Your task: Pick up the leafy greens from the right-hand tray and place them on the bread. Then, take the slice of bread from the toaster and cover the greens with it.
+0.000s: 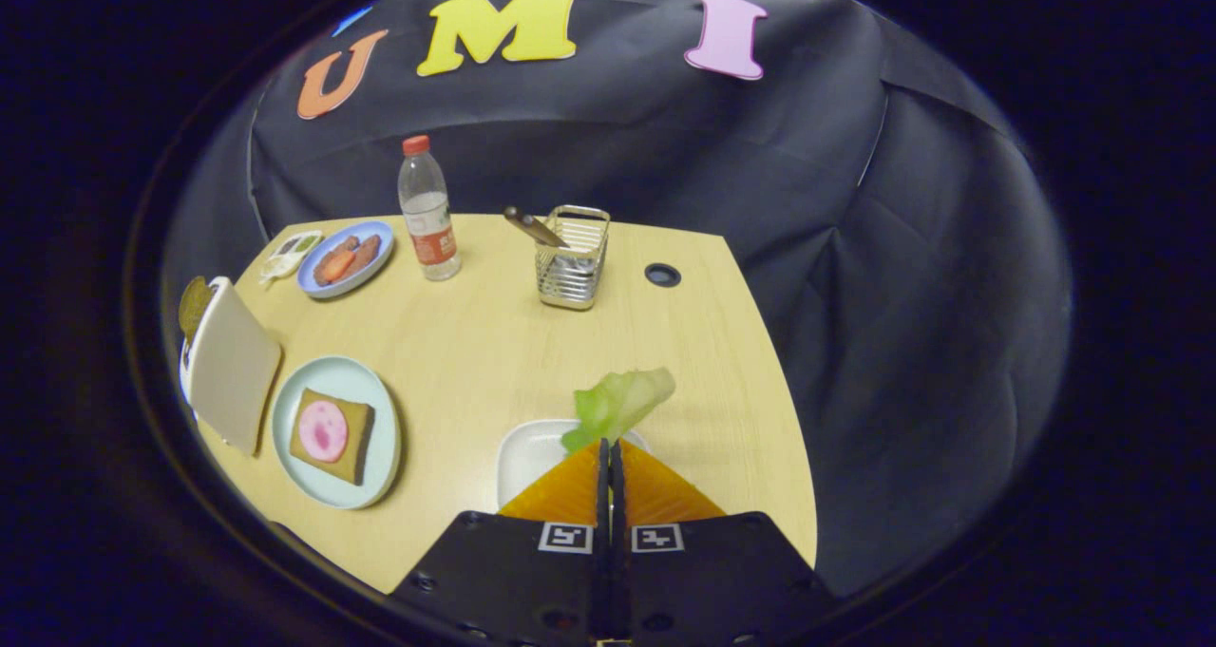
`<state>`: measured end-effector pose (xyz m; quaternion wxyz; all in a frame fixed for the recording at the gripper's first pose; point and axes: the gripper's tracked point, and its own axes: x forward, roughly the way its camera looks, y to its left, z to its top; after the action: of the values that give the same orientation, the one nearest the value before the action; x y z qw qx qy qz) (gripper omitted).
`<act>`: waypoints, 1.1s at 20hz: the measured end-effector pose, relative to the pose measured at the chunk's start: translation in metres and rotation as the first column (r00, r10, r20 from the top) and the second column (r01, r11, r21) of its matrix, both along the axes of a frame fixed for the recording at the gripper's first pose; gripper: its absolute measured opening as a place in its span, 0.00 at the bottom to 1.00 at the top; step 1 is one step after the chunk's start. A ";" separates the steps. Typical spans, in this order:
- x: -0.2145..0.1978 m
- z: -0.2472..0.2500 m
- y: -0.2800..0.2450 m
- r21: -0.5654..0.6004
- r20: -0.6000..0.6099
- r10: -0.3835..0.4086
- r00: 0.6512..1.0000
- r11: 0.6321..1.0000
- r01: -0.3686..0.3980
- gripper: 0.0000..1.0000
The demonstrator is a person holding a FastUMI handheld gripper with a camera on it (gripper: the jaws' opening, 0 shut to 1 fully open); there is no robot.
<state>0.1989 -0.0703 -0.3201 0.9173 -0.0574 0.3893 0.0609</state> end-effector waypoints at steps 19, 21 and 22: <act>-0.070 0.058 0.285 0.060 0.022 0.269 0.963 0.961 -0.270 0.00; -0.076 0.052 0.300 0.084 0.002 0.283 0.959 0.956 -0.282 0.00; -0.077 0.045 0.302 0.081 -0.012 0.286 0.958 0.955 -0.284 0.00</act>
<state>0.1217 0.2319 -0.2748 0.8960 -0.0759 0.3849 0.2083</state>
